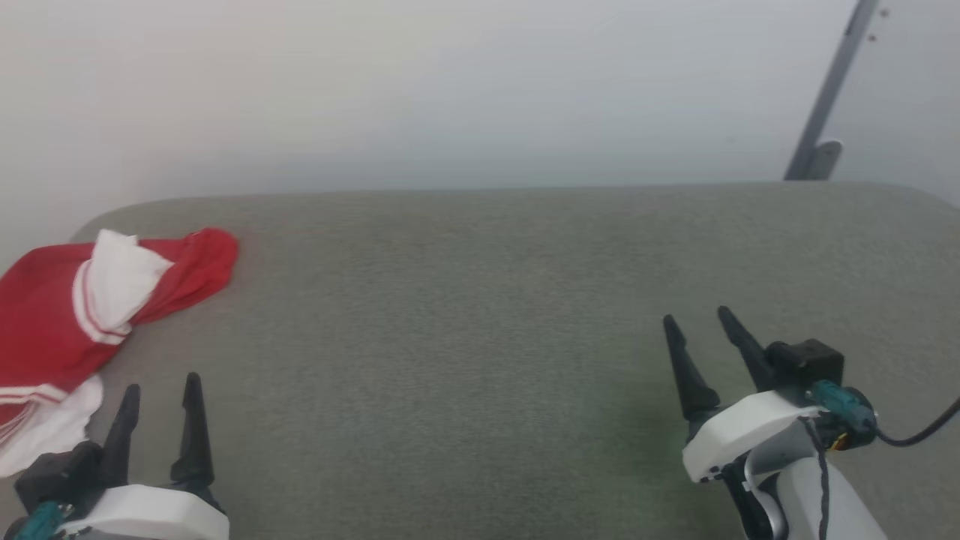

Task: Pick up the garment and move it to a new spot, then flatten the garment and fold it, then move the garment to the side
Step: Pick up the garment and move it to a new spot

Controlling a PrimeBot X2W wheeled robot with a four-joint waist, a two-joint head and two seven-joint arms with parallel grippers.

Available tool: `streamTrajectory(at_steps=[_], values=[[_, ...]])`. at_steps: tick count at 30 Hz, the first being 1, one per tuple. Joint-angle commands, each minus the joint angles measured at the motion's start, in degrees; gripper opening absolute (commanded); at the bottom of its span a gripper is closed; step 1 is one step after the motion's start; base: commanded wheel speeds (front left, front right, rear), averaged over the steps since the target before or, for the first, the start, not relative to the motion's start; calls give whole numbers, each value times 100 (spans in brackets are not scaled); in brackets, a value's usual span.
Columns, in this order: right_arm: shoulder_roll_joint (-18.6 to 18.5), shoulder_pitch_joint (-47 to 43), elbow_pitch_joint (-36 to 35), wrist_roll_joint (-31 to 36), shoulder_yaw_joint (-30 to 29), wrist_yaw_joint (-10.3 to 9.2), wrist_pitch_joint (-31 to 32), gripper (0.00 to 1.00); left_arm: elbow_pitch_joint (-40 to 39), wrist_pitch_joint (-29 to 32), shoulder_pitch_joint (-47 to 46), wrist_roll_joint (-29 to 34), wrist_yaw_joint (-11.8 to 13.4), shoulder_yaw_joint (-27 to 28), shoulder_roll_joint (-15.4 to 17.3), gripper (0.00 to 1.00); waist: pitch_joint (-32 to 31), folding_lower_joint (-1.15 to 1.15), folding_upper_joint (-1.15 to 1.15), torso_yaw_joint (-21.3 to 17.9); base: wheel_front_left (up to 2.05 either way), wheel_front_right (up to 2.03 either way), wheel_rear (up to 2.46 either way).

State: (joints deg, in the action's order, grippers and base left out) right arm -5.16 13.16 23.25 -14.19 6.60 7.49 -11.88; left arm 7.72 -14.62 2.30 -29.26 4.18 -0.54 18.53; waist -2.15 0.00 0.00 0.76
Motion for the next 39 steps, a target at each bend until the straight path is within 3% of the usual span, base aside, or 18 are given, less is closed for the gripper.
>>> streamTrajectory(at_steps=[1,25,39], values=[[7,0,0,-30,49,0,4,100,-9,14,58,-72,47,42,35,100,-51,0,0,142,0,0,0],[64,338,273,-400,1159,-1,-30,100,-518,271,600,-407,469,637,261,100,-434,0,0,1753,0,0,0],[-19,434,364,-404,1153,-1,-53,100,-706,495,463,-626,514,768,346,100,-255,0,0,1957,0,0,0]])
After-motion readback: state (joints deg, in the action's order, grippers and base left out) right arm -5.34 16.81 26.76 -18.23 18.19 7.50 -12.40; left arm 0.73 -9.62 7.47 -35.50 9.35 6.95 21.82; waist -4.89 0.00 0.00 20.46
